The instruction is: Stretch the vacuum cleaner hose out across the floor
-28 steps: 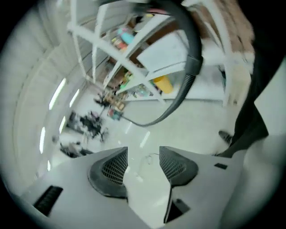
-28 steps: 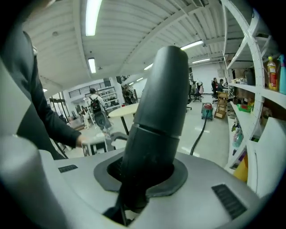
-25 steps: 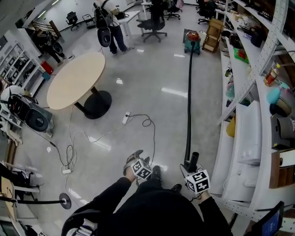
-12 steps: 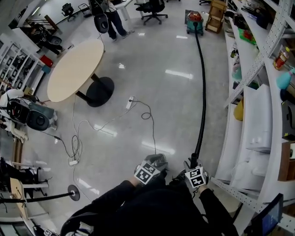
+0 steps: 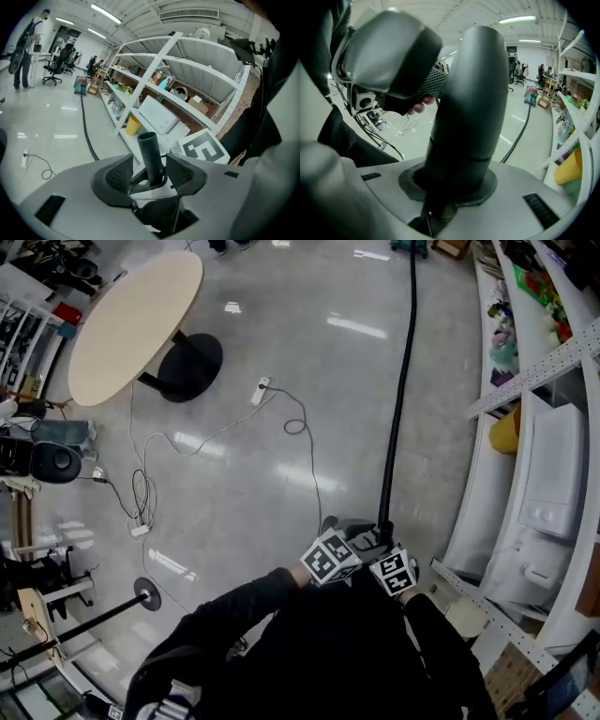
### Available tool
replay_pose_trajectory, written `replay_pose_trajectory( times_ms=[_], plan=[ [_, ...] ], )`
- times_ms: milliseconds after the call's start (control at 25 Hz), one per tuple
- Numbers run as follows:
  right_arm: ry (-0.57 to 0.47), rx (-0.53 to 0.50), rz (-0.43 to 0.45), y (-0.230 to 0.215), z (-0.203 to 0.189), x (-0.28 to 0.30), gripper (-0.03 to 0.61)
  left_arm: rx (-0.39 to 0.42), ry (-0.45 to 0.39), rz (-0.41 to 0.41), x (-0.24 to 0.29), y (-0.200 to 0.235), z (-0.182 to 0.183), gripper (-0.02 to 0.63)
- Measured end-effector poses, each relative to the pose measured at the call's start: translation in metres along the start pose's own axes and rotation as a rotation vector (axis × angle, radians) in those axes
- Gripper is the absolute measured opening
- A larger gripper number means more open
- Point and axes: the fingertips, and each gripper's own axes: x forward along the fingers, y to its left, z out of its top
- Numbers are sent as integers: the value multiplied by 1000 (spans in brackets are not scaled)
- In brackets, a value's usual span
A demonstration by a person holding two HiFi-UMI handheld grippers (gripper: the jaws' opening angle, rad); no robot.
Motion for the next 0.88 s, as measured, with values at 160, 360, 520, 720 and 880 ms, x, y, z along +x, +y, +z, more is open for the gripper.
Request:
replay_pose_trajectory(
  times_ms=[160, 360, 520, 720, 880],
  plan=[
    [29, -30, -8, -6, 3, 49, 97, -14, 25, 86, -9, 47, -17, 218],
    [48, -36, 59, 8, -16, 91, 97, -104, 84, 111, 14, 78, -50, 218],
    [42, -80, 89, 7, -36, 115, 97, -207, 80, 124, 43, 103, -69, 213],
    [74, -78, 120, 6, -84, 151, 98, -336, 106, 126, 74, 124, -116, 167],
    [131, -83, 157, 11, -126, 187, 102, -462, 88, 154, 89, 152, -166, 164]
  ],
)
